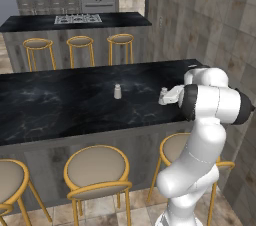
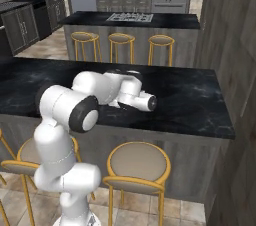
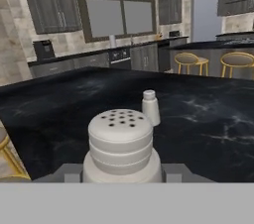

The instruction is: The dining table condiment station is running low on shaker. Refill the condiment station by opening the cabinet and taking the shaker from the cabinet and placing it on the dining table.

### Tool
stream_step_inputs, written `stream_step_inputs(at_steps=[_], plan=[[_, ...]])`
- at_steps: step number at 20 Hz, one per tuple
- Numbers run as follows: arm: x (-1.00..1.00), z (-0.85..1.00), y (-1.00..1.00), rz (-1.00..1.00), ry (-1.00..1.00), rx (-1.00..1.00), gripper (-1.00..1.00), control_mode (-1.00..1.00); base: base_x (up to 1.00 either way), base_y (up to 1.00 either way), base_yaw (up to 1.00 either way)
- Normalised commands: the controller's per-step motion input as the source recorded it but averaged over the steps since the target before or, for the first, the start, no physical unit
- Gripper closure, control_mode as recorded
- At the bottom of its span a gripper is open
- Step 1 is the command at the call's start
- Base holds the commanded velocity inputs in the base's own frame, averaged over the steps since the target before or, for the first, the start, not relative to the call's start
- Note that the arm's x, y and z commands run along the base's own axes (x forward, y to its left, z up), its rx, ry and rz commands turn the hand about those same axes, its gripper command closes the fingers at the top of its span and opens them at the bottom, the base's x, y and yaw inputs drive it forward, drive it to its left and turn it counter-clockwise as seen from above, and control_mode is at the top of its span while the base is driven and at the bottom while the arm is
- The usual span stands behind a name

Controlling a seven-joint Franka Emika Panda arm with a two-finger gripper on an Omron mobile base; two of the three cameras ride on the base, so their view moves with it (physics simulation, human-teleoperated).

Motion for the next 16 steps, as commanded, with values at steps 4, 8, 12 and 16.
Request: stream_step_inputs(at_steps=[4, 8, 12, 16], plan=[[0.28, -0.26, -0.08, 0.02, 0.0, 0.0, 1.0, -1.0, 0.0, 0.0, 0.0], [0.33, -0.21, -0.16, 0.03, 0.0, 0.0, 1.0, -1.0, 0.0, 0.0, 0.0], [0.42, -0.24, -0.1, 0.02, 0.0, 0.0, 1.0, -1.0, 0.0, 0.0, 0.0], [0.31, -0.32, -0.03, 0.02, 0.0, 0.0, 1.0, -1.0, 0.0, 0.0, 0.0]])
